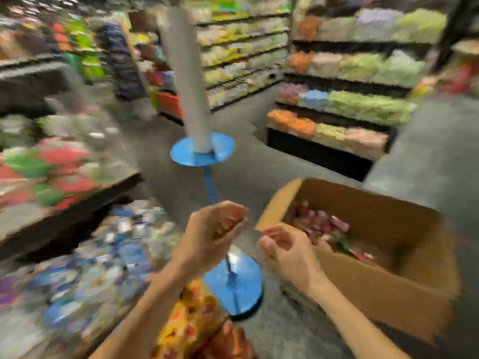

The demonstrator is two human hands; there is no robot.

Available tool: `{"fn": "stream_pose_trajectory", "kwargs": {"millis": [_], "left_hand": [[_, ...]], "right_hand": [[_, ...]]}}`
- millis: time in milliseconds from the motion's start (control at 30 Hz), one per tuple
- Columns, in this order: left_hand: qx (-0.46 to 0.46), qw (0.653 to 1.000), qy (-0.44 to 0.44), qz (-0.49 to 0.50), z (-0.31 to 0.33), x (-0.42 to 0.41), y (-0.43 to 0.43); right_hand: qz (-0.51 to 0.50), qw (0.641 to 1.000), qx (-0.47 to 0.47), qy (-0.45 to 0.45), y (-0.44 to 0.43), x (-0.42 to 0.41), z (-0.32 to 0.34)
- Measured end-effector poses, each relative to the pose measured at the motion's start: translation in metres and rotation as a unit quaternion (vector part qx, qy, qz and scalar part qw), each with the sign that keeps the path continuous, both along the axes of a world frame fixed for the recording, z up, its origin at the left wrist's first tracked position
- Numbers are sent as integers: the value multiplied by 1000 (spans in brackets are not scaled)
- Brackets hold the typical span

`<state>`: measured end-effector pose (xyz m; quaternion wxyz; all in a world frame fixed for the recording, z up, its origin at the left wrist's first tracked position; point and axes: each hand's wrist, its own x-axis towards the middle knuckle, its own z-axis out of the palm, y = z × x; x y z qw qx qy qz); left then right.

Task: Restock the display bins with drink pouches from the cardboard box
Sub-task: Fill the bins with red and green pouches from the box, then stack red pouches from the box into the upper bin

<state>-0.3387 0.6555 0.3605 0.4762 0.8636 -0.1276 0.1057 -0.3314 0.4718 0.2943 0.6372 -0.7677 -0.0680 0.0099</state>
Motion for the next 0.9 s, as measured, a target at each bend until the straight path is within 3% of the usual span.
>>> {"fn": "stream_pose_trajectory", "kwargs": {"millis": [133,267,567,767,900], "left_hand": [[30,989,112,-93,-79,45,-110],[82,972,180,-124,-130,90,-171],[195,930,302,-74,-245,242,-221],[299,862,383,-146,-349,333,-241],[344,821,396,-227,-412,366,-256]], "right_hand": [[-136,987,-13,91,-107,4,-59],[-186,971,-37,148,-167,20,-92],[-190,931,-149,274,-215,135,-172],[-163,888,-166,397,-227,238,-264],[-137,867,-224,424,-235,282,-330]]}}
